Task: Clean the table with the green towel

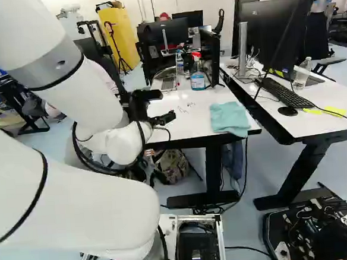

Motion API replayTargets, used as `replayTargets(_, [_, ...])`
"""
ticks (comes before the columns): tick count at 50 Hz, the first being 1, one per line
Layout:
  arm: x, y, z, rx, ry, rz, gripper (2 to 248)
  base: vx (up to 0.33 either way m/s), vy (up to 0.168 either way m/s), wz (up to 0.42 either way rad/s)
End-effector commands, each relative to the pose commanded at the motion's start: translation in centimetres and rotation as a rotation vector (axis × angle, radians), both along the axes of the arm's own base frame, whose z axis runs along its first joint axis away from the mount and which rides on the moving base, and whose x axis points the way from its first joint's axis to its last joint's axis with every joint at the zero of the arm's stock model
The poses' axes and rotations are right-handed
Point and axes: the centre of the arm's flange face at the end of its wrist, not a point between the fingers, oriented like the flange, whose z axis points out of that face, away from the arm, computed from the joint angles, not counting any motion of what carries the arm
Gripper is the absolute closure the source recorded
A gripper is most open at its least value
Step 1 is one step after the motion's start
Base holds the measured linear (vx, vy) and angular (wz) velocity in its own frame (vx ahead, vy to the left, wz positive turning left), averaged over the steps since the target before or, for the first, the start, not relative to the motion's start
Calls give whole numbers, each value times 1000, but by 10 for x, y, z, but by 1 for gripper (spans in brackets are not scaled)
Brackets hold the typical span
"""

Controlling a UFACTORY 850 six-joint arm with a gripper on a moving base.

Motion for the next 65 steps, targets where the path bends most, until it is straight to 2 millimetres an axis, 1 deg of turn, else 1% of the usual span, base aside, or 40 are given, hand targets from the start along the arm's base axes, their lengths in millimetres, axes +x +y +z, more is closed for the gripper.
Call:
replayTargets(13, [8,-9,12,-1,-35,-34,3,0,0,0])
replayTargets(39, [31,-41,40,-7,-97,-134,3,0,0,0])
replayTargets(65, [53,-76,43,-10,-85,-227,3,0,0,0])
